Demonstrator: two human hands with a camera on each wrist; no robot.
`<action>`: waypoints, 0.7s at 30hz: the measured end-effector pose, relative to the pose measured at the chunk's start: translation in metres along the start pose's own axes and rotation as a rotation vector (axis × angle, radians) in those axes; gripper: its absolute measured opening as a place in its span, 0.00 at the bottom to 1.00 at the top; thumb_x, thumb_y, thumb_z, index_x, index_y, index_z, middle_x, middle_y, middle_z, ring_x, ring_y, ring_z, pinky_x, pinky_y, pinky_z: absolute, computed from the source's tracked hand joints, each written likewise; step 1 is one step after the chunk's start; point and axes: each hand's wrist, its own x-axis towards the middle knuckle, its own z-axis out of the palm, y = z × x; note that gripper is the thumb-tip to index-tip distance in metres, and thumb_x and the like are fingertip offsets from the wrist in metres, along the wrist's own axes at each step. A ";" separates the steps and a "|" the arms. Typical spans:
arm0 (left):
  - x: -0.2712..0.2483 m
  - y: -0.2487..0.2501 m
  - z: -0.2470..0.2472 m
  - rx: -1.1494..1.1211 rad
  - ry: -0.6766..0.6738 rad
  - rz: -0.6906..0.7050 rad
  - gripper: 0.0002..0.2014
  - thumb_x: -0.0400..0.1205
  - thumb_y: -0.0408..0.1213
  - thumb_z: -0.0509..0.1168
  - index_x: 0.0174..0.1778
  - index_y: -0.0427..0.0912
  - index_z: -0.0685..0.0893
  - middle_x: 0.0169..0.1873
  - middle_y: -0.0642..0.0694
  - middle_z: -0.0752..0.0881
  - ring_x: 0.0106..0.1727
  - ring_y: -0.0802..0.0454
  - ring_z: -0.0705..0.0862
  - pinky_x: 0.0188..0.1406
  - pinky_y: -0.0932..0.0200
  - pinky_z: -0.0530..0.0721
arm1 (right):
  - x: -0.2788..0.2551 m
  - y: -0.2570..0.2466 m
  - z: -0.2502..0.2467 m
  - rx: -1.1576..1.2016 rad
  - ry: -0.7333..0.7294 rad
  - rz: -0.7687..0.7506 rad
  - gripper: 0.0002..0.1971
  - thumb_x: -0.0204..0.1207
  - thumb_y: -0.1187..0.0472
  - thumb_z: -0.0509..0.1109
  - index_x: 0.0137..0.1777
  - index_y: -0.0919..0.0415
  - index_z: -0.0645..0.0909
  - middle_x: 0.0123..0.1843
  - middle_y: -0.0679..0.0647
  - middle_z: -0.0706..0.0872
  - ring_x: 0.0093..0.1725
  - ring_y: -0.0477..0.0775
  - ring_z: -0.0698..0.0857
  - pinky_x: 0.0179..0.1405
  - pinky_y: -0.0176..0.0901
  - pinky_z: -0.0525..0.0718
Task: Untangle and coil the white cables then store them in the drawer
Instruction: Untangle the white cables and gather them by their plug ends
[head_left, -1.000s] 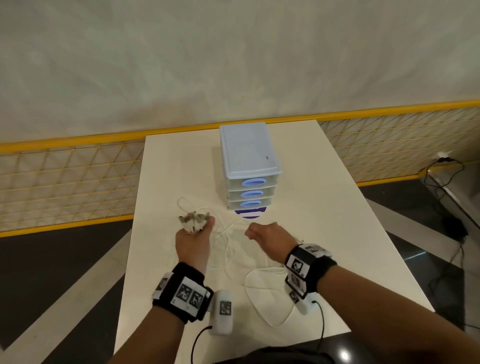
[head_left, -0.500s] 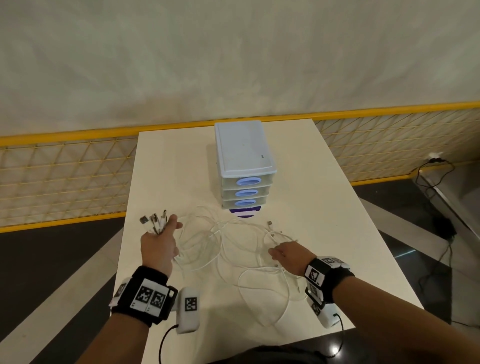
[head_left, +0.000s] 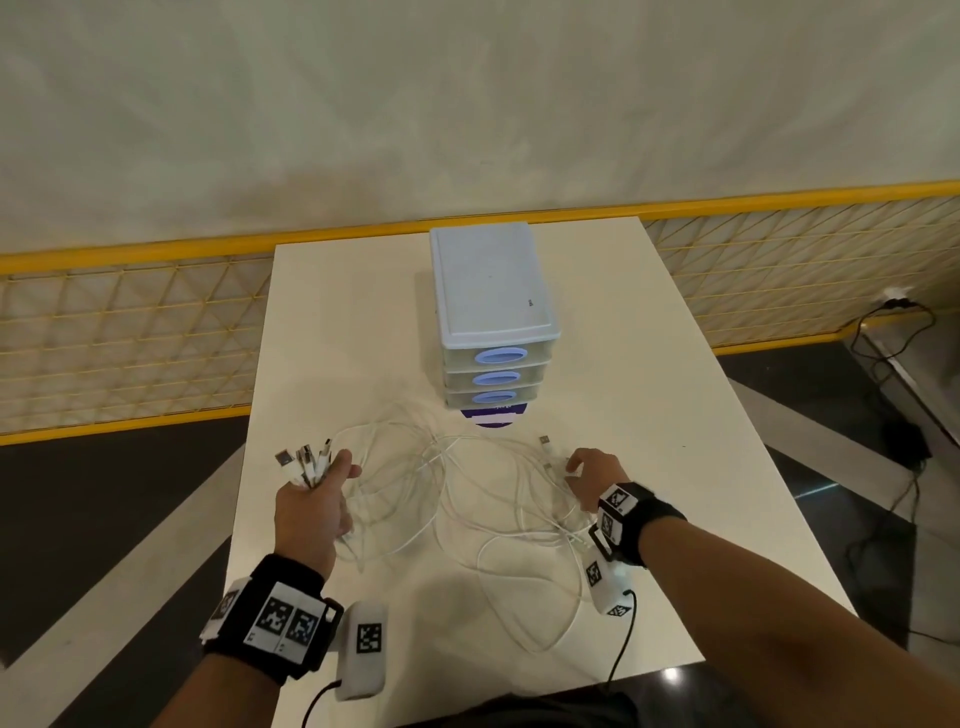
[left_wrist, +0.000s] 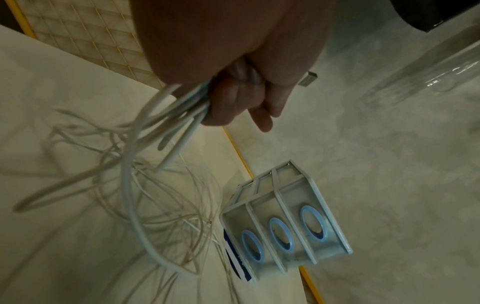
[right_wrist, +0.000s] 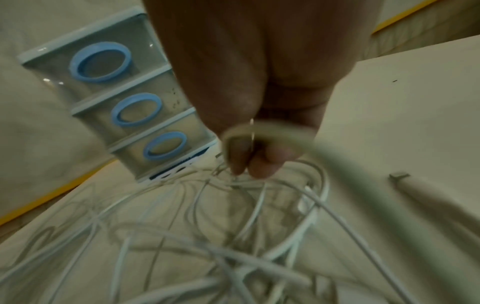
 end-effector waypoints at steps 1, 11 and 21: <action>0.001 -0.001 0.000 -0.001 -0.001 -0.007 0.12 0.82 0.40 0.66 0.37 0.35 0.84 0.12 0.54 0.61 0.13 0.58 0.58 0.15 0.69 0.58 | -0.001 -0.001 0.002 0.003 0.030 -0.007 0.13 0.74 0.59 0.70 0.57 0.58 0.80 0.59 0.60 0.84 0.56 0.62 0.84 0.47 0.42 0.80; 0.001 -0.009 0.006 0.023 -0.006 -0.044 0.12 0.81 0.39 0.67 0.37 0.35 0.85 0.12 0.53 0.62 0.14 0.57 0.58 0.15 0.67 0.60 | -0.005 -0.006 0.005 -0.176 0.003 0.014 0.15 0.80 0.63 0.56 0.63 0.65 0.76 0.64 0.63 0.82 0.62 0.63 0.82 0.56 0.47 0.80; 0.000 0.000 0.027 0.040 -0.080 -0.023 0.12 0.81 0.41 0.68 0.37 0.36 0.85 0.12 0.55 0.64 0.13 0.58 0.59 0.14 0.67 0.59 | -0.020 -0.004 -0.030 -0.047 0.160 0.045 0.19 0.81 0.52 0.56 0.56 0.69 0.76 0.56 0.66 0.83 0.55 0.66 0.83 0.42 0.44 0.74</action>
